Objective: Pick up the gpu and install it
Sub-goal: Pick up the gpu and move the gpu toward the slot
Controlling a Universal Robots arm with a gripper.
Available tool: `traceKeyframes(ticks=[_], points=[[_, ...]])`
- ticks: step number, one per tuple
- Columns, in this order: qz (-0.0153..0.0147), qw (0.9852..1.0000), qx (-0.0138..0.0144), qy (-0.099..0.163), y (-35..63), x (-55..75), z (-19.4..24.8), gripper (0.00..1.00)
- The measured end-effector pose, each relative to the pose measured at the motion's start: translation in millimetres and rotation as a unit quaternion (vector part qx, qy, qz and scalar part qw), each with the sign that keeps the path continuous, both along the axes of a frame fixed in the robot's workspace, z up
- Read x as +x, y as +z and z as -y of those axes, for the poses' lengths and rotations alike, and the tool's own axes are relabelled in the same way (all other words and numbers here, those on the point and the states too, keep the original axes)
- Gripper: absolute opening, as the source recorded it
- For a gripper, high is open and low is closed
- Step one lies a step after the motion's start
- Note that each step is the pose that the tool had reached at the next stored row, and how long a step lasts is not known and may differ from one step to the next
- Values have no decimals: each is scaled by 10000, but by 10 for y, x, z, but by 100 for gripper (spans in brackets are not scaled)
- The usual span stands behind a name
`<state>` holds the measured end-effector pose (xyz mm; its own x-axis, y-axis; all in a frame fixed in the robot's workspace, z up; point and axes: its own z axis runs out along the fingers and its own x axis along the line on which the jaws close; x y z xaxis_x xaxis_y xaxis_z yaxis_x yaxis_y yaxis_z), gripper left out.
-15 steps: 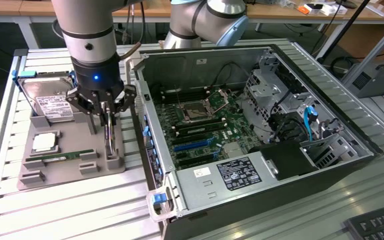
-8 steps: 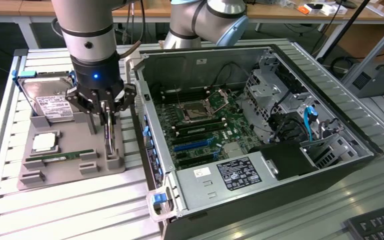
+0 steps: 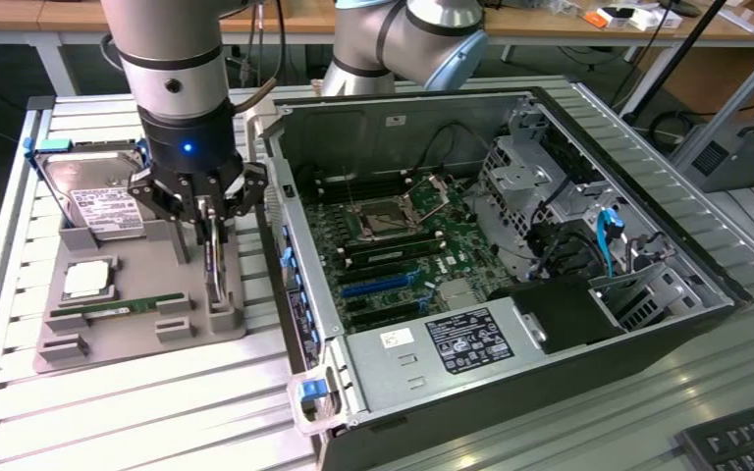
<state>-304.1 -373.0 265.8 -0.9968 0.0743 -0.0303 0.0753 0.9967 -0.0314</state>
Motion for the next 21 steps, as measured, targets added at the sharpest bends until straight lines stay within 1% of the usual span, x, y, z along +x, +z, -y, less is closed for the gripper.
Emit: traceKeyframes(ticks=[21], points=[[0,10000,3,0,66,0,7,27]])
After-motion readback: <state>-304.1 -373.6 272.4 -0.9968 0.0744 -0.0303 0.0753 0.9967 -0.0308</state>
